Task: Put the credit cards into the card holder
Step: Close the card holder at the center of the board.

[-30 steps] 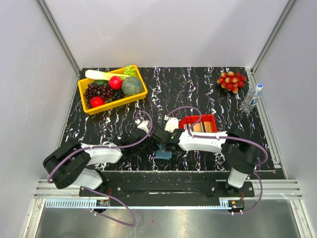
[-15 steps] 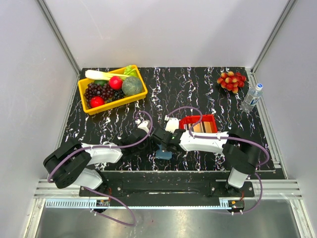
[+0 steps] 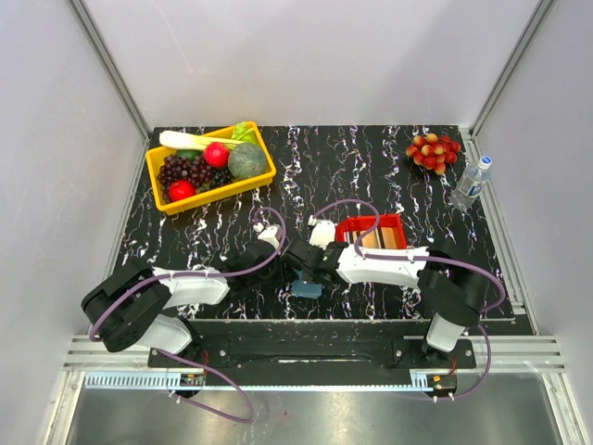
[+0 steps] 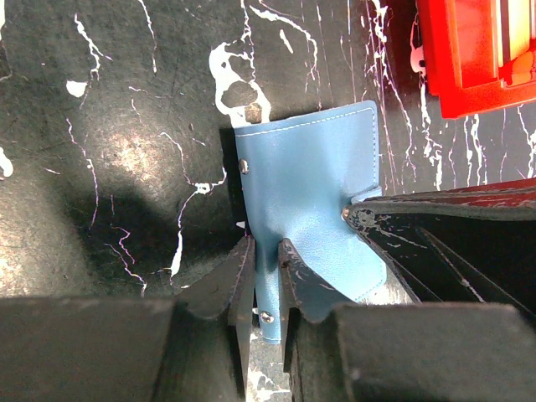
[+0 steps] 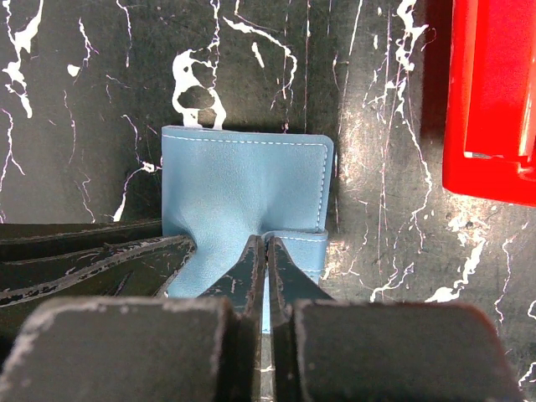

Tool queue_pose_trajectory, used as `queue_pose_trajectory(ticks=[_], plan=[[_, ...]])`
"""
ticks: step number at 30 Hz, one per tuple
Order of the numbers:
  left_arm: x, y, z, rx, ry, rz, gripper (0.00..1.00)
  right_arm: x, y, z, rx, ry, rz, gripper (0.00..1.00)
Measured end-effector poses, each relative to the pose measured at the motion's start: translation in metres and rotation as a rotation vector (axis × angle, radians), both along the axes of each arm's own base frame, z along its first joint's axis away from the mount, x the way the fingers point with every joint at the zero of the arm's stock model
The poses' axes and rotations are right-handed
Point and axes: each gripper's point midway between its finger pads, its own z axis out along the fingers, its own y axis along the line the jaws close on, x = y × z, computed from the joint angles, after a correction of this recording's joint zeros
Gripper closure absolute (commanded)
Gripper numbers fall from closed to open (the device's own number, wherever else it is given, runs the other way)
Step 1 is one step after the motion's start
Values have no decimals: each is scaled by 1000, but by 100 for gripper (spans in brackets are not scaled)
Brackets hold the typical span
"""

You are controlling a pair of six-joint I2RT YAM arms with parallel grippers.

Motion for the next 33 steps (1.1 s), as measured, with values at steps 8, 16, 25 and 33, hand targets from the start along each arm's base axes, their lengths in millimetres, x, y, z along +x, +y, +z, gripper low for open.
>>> queue_pose_trajectory(ticks=[8,16,25,33], plan=[[0,0,0,0,0,0,83,1,1,-2,-27,12,-4,99],[0,0,0,-1,1,0,84,1,1,-3,-61,26,2,100],[0,1,-1,-36,16,17,87,2,2,-7,-86,46,-5,100],[0,1,-1,-68,4,38,88,3,2,-13,-75,57,-7,100]])
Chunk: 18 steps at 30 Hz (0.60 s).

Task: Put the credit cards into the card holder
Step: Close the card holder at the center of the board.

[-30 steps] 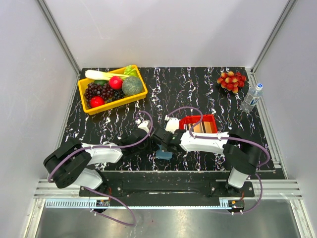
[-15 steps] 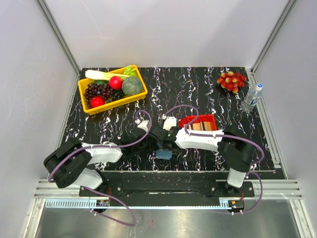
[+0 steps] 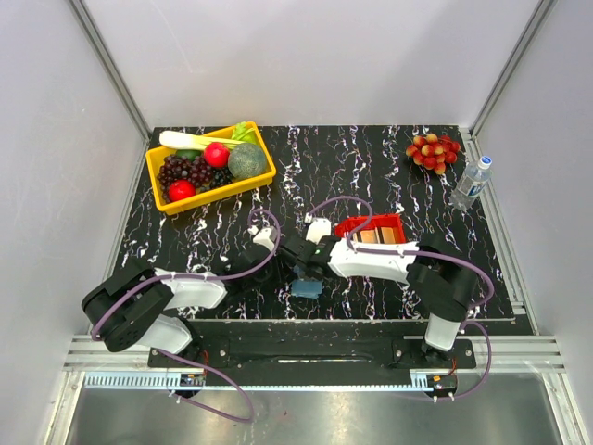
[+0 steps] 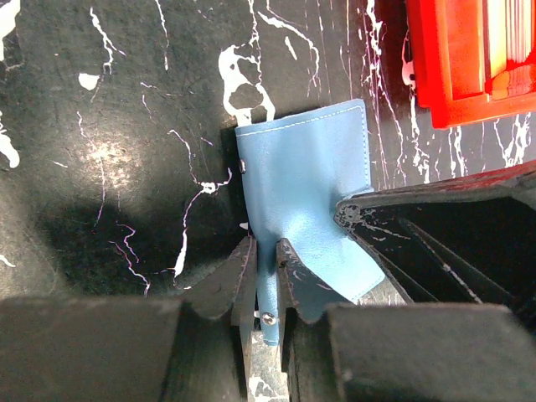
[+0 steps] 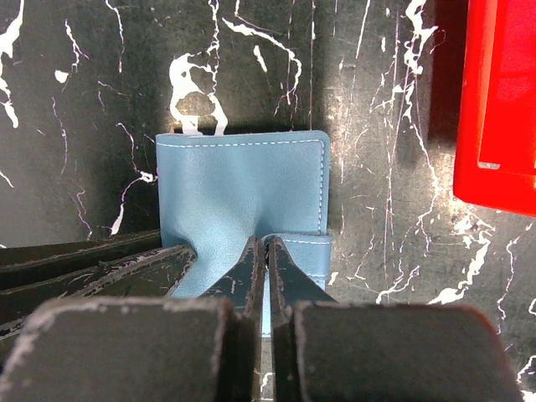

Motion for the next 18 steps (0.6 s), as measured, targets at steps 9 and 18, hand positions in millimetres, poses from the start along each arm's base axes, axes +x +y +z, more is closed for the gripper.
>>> queue_pose_trajectory(ticks=[9,18], plan=[[0,0,-1,-11,-3,8,89,4,-1,-3,124,75,-30,100],[0,0,-1,-12,-5,8,90,6,-1,-5,179,161,-45,98]])
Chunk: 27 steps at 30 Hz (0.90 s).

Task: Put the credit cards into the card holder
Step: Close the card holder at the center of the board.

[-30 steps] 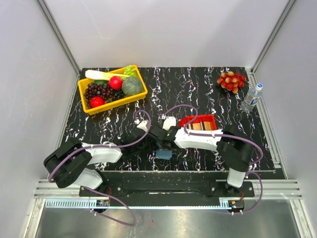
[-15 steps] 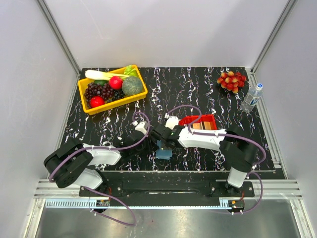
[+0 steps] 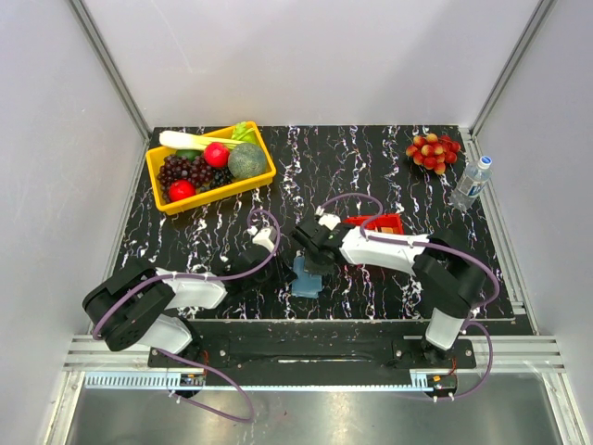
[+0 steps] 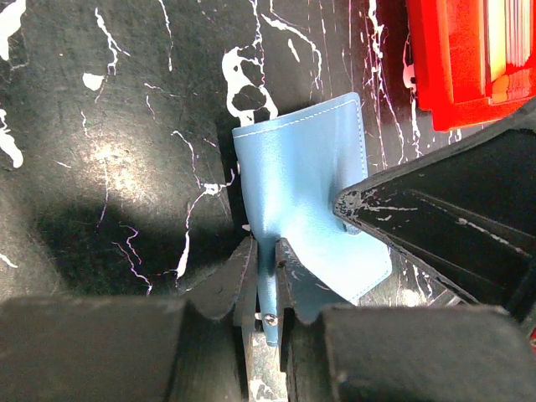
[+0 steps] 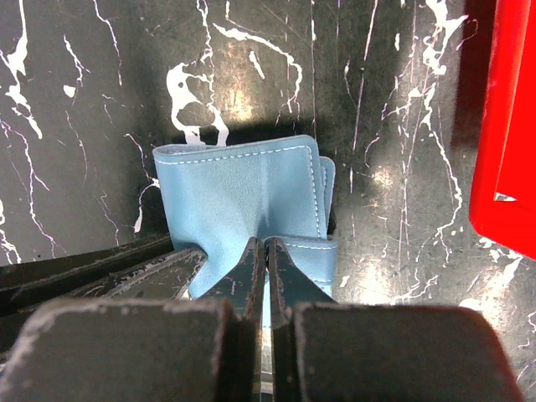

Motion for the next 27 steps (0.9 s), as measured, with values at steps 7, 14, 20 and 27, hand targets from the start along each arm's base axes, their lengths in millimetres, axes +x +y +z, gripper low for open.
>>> queue_pose_trajectory(ticks=[7,14,20,27], plan=[[0,0,0,-1,-5,-2,91,1,-1,-3,-58,84,6,94],[0,0,0,-1,-5,-3,91,-1,-1,-4,-99,92,-3,88],[0,-1,-1,-4,-5,-7,91,-1,2,-5,-158,71,1,85],[0,-1,-1,-11,-5,-6,91,-1,2,-7,-189,73,3,83]])
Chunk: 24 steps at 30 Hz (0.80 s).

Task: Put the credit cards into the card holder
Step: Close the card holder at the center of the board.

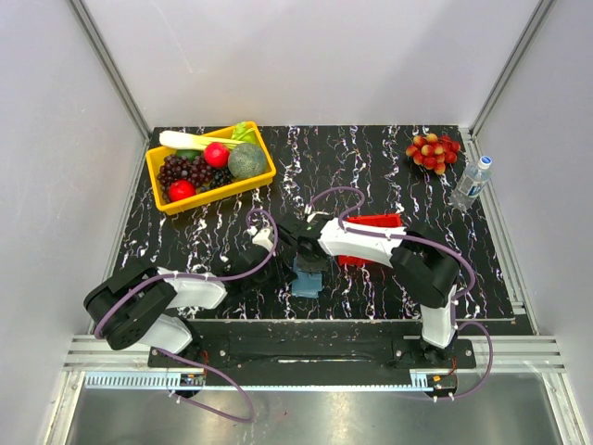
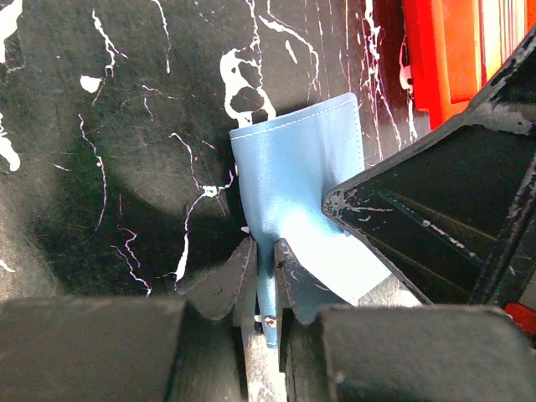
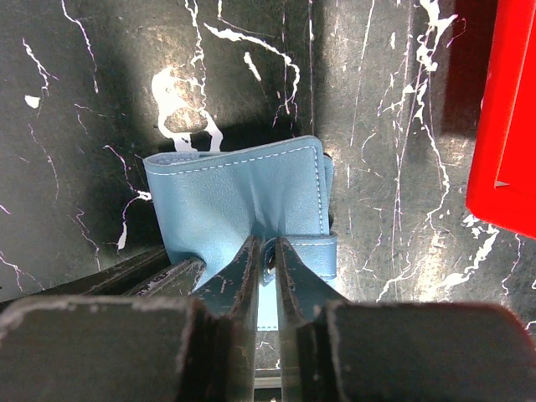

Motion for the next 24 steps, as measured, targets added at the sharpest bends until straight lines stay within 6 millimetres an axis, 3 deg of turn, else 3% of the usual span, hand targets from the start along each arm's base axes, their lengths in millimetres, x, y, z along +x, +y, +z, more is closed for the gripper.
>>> queue_pose_trajectory(ticks=[12,24], plan=[[0,0,0,-16,-11,3,92,1,5,-1,14,6,-8,64],[-1,1,0,-48,-40,18,93,1,8,-3,-55,9,-57,62]])
